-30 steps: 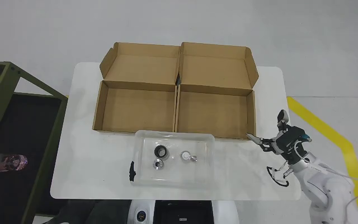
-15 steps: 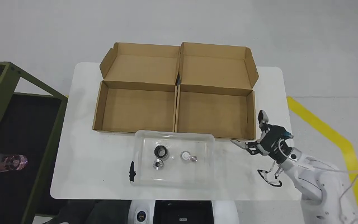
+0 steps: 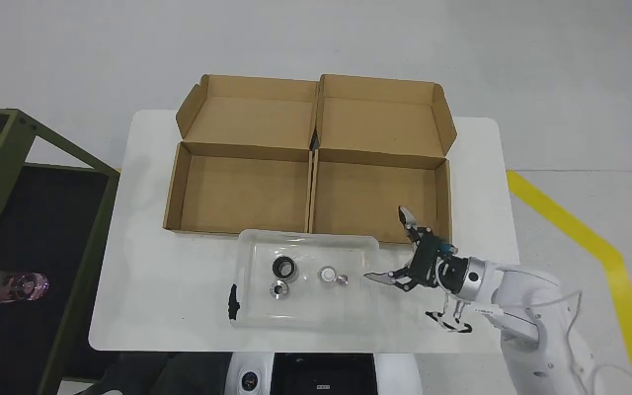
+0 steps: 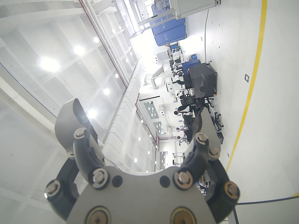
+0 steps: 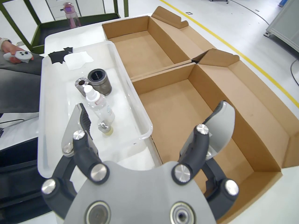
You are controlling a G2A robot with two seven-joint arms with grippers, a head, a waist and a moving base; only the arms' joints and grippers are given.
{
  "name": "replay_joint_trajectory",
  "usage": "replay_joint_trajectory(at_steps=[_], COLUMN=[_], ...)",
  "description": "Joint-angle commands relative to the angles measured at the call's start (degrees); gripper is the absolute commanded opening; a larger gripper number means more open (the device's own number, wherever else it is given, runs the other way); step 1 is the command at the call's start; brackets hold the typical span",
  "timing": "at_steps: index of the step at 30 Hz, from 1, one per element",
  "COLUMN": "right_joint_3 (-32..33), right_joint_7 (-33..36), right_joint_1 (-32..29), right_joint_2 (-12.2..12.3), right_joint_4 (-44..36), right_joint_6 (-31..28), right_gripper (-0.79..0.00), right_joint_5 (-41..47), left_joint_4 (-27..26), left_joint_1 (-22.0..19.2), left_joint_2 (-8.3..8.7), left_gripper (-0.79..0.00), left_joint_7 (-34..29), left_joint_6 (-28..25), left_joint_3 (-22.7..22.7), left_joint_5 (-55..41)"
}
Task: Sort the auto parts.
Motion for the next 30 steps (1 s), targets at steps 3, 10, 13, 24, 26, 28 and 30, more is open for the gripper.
replay_joint_trajectory(at_steps=[3, 10, 13, 24, 26, 28, 30], right_joint_3=[-3.0, -9.4, -12.3, -19.4, -20.4, -21.5, -22.5], right_joint_7=[2.1, 5.5, 6.3, 7.6, 8.0, 8.2, 8.4], right_joint_1=[1.2, 3.8, 5.0, 8.3, 8.8, 9.3, 9.7], right_joint_2=[0.2, 0.3, 0.3, 0.3, 0.3, 0.3, 0.4], right_joint_4=[-0.6, -0.8, -0.7, 2.0, 2.5, 3.0, 3.4], right_joint_6=[-1.1, -1.8, -2.6, -1.2, -1.0, -1.0, -0.9], right_gripper=[0.0, 0.0, 0.0, 0.0, 0.0, 0.0, 0.0], right_joint_5=[0.0, -1.9, -3.2, -7.9, -8.7, -9.2, -9.6], left_joint_4=[0.0, 0.0, 0.0, 0.0, 0.0, 0.0, 0.0], left_joint_1=[0.0, 0.0, 0.0, 0.0, 0.0, 0.0, 0.0], left_joint_2=[0.0, 0.0, 0.0, 0.0, 0.0, 0.0, 0.0], left_gripper=[0.0, 0.0, 0.0, 0.0, 0.0, 0.0, 0.0], left_joint_7=[0.0, 0.0, 0.0, 0.0, 0.0, 0.0, 0.0], left_joint_6=[0.0, 0.0, 0.0, 0.0, 0.0, 0.0, 0.0], left_joint_3=[0.0, 0.0, 0.0, 0.0, 0.0, 0.0, 0.0], left_joint_5=[0.0, 0.0, 0.0, 0.0, 0.0, 0.0, 0.0])
